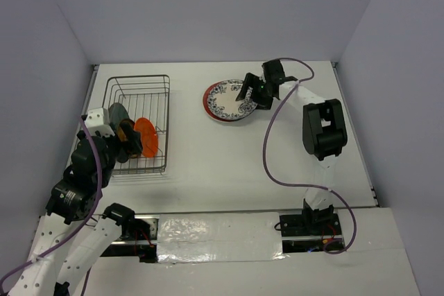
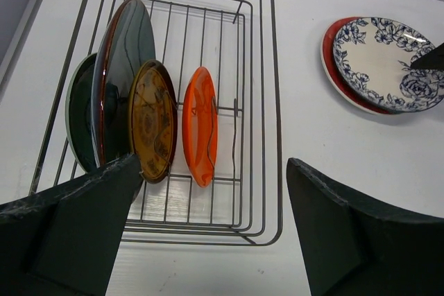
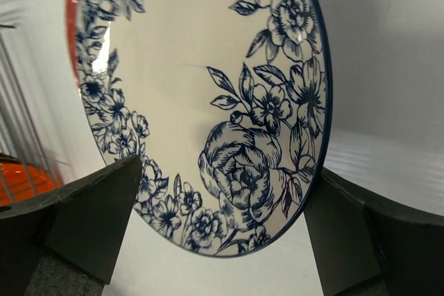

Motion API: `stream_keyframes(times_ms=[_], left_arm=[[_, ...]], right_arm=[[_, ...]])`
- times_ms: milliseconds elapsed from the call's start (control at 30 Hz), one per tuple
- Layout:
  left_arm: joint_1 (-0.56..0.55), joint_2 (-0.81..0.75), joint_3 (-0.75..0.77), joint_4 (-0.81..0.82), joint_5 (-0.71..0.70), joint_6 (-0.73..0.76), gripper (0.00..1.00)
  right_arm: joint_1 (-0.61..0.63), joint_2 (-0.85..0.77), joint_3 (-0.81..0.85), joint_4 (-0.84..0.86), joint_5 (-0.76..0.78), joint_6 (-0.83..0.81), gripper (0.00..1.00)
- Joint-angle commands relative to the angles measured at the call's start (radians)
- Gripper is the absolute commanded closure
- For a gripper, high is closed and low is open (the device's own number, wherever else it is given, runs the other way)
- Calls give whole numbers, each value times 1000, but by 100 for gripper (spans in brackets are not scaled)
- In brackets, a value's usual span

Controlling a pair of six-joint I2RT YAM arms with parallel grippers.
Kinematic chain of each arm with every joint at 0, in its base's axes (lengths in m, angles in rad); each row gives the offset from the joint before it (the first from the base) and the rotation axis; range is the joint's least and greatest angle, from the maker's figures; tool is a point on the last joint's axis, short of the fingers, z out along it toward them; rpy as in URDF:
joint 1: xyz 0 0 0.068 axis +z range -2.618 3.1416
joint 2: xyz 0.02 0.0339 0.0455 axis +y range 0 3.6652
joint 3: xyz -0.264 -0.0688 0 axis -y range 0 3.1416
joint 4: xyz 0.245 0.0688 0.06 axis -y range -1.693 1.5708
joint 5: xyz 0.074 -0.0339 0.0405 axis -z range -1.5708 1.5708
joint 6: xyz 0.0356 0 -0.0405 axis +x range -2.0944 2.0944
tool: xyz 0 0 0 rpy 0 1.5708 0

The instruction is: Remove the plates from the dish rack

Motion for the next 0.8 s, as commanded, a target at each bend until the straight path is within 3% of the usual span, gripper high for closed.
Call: stream_keyframes(times_ms=[0, 333, 767], left_arm=[[0, 8, 11, 31, -22, -10, 0], [0, 5, 12, 20, -43, -19, 0], [0, 5, 11, 17, -51, -24, 0]], right_arm=[[12, 34, 57, -63, 47, -31, 0], [77, 74, 165, -155, 124, -77, 0], [106, 95, 189, -175, 139, -87, 0]])
